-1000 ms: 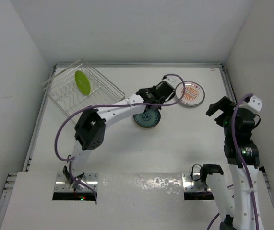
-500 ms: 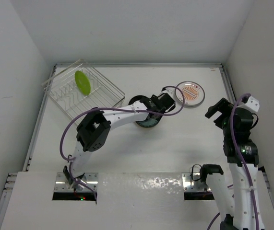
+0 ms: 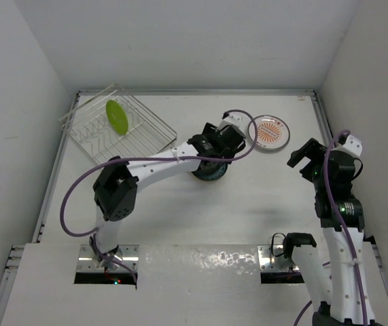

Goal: Unload the plates from the dish rack

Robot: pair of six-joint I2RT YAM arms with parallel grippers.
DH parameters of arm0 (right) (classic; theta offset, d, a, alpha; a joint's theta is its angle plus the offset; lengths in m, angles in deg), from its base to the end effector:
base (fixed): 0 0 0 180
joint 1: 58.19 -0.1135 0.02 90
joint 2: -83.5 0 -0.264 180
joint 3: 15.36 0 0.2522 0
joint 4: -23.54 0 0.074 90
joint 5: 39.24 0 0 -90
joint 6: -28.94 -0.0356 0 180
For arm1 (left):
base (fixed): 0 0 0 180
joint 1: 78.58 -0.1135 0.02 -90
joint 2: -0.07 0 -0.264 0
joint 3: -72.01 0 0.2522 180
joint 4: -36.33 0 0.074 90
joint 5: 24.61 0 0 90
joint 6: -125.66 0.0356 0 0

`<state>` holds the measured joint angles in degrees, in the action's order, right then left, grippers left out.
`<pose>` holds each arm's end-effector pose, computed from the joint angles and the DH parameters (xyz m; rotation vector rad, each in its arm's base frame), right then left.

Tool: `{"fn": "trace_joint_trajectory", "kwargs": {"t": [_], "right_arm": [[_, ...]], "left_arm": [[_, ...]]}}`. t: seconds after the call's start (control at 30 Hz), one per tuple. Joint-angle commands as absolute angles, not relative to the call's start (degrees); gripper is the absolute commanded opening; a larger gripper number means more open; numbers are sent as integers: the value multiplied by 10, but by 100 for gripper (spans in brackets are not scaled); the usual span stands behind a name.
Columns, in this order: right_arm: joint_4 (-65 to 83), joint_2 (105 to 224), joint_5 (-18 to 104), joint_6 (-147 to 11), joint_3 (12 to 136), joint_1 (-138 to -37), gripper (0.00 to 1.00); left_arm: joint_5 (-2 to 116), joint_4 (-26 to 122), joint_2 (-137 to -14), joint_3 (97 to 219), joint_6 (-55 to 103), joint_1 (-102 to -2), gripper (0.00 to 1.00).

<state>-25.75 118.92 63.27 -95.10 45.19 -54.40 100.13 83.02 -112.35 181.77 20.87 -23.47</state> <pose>0.1316 -0.0164 0.3291 0.7744 1.8266 0.1249 0.2683 -0.3492 0.2675 0.5262 2.1833 0.0986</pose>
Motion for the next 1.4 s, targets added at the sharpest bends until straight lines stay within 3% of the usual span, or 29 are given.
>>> {"fn": "trace_joint_trajectory", "kwargs": {"t": [0.0, 0.23, 0.47, 0.6, 0.73, 0.87, 1.0, 1.03, 1.23, 1.37], "right_arm": [[-220, 1195, 608, -945, 445, -541, 99], [-153, 1242, 477, -931, 413, -541, 99], [-116, 1311, 397, -921, 393, -542, 99], [-109, 1330, 387, -910, 388, -542, 99], [-92, 1338, 385, -911, 373, -542, 99], [-75, 1352, 373, -914, 362, -543, 99], [-74, 1354, 373, -912, 360, -543, 99], [-74, 1354, 373, -911, 361, -543, 99], [-75, 1349, 378, -915, 363, -543, 99], [-79, 1340, 378, -919, 365, -543, 99]], "left_arm": [[1059, 809, -1065, 1814, 171, -271, 73], [998, 709, -931, 1701, 82, -463, 97], [943, 684, -948, 1713, 16, -677, 97], [918, 712, -1042, 1791, 39, -725, 88], [907, 753, -1122, 1873, 46, -752, 72], [901, 736, -1172, 1879, 54, -763, 62], [891, 729, -1185, 1880, 50, -770, 54], [891, 728, -1184, 1878, 50, -770, 40], [895, 717, -1145, 1868, 76, -770, 11], [885, 723, -1120, 1882, 122, -770, 7]]}}
